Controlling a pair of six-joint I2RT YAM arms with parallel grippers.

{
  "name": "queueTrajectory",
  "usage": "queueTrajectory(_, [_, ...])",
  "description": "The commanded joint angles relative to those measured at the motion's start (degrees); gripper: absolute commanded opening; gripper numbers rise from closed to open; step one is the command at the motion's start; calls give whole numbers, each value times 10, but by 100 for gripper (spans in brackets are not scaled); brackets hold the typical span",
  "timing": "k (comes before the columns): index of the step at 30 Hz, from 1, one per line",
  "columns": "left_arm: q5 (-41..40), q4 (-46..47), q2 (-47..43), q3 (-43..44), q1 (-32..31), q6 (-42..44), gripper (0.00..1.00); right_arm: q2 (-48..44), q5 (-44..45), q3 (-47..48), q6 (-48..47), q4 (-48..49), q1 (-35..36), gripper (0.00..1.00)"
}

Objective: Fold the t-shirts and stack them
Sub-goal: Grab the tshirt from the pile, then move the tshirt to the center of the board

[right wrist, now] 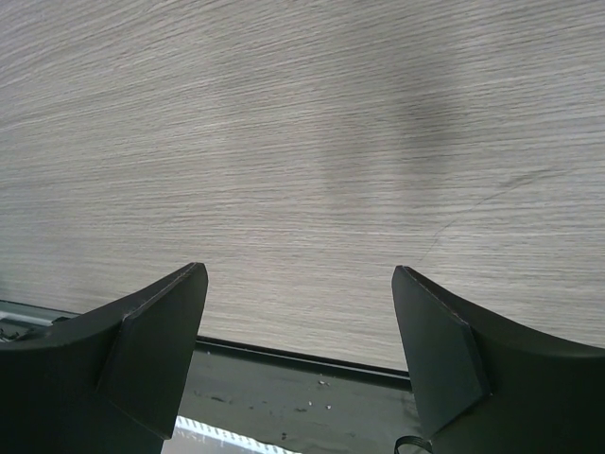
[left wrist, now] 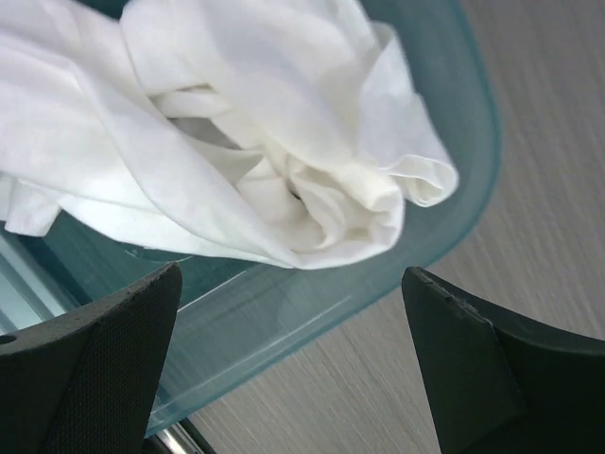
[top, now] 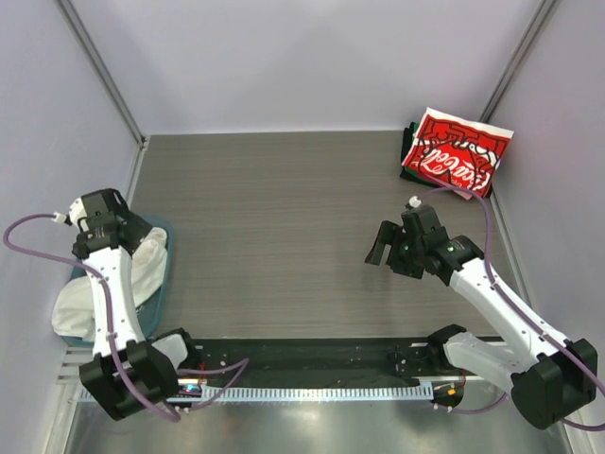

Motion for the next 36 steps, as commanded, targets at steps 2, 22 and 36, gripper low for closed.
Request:
queueTrajectory(2, [25, 60, 51, -41, 53, -25, 100, -3, -16, -12, -10, 30, -2, 85])
queueTrajectory(22, [79, 68, 109, 71, 72, -67, 0, 16, 7, 12, -54, 14, -3, 86])
queueTrajectory(36, [339, -10, 49, 427, -198, -118, 0, -32, 86, 229, -28, -19, -2, 87])
